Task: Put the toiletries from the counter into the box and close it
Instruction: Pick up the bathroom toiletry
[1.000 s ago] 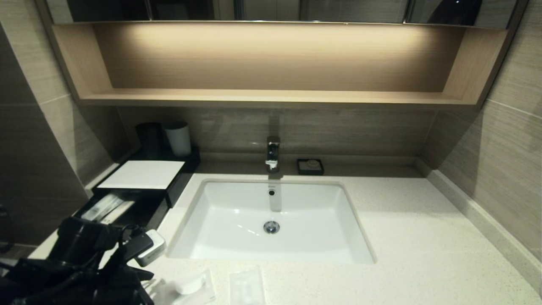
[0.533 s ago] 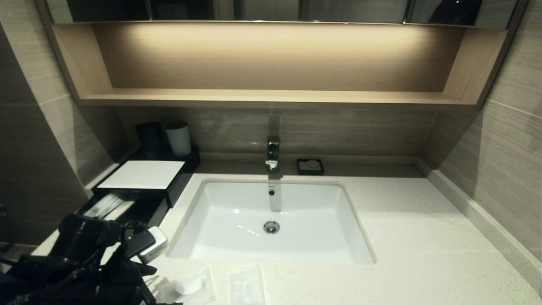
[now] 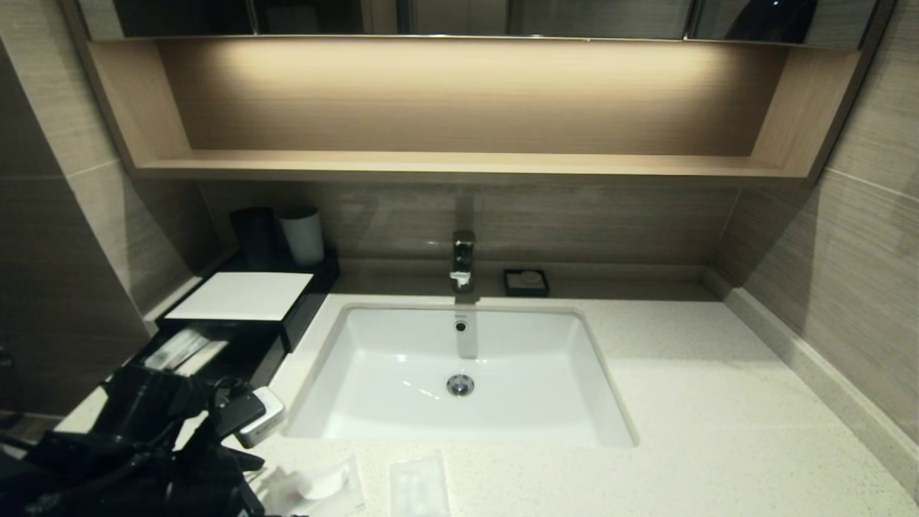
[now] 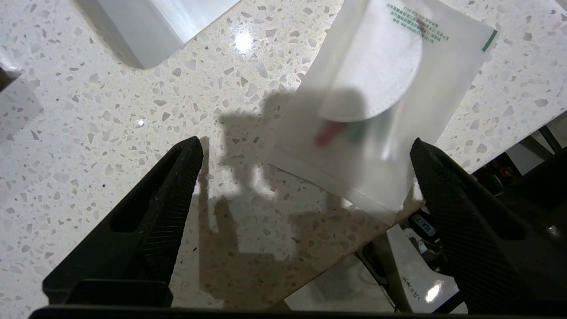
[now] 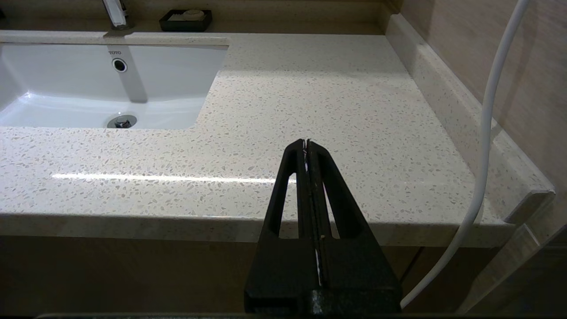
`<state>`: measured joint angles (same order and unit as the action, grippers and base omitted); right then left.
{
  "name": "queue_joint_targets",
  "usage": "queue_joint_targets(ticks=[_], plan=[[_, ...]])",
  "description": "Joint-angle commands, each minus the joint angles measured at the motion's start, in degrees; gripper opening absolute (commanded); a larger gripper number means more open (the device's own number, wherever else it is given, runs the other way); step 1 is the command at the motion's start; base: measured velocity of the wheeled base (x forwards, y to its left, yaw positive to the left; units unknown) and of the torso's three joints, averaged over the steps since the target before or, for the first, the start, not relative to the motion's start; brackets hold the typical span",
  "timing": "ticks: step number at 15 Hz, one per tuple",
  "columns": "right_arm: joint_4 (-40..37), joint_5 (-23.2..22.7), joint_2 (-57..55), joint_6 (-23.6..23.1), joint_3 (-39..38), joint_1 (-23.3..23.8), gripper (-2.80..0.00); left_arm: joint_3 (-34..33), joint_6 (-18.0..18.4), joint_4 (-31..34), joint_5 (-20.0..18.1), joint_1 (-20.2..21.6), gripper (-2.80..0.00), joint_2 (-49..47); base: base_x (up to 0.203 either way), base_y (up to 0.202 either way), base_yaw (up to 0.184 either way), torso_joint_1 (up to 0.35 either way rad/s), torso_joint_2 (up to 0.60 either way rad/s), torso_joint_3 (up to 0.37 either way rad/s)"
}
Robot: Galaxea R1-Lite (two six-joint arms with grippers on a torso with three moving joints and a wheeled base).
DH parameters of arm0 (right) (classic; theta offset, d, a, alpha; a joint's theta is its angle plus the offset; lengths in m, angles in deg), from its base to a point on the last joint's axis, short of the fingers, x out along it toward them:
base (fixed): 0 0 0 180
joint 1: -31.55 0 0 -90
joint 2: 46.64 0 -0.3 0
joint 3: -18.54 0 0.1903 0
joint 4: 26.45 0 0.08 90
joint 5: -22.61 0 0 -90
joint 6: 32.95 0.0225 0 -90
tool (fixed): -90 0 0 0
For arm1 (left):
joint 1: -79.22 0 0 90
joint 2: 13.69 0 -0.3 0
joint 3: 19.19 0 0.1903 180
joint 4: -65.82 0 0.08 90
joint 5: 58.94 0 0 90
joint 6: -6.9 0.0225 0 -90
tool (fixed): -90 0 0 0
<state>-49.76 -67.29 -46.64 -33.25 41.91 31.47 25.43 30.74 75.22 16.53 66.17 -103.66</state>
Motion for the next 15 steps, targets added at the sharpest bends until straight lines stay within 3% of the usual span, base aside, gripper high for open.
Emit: queue_joint_targets(ticks=[1, 3, 15], plan=[[0.0, 0.0, 0.0, 0.0, -0.1, 0.0, -2.8, 0.0, 0.9, -0.1, -0.1, 0.3, 0.0, -0.5, 0.0, 0.0, 0.0, 0.0, 0.0, 0.0], [0.0, 0.0, 0.0, 0.0, -0.1, 0.0, -2.8, -0.1, 2.6, -0.1, -0.1, 1.2, 0.0, -0.9, 0.0, 0.0, 0.0, 0.0, 0.0, 0.0], [0.0, 0.0, 0.0, 0.0, -0.1, 0.0, -2.8, -0.3, 2.7, -0.2, 0.0, 1.2, 0.0, -0.9, 0.0, 0.0, 0.0, 0.0, 0.0, 0.0]])
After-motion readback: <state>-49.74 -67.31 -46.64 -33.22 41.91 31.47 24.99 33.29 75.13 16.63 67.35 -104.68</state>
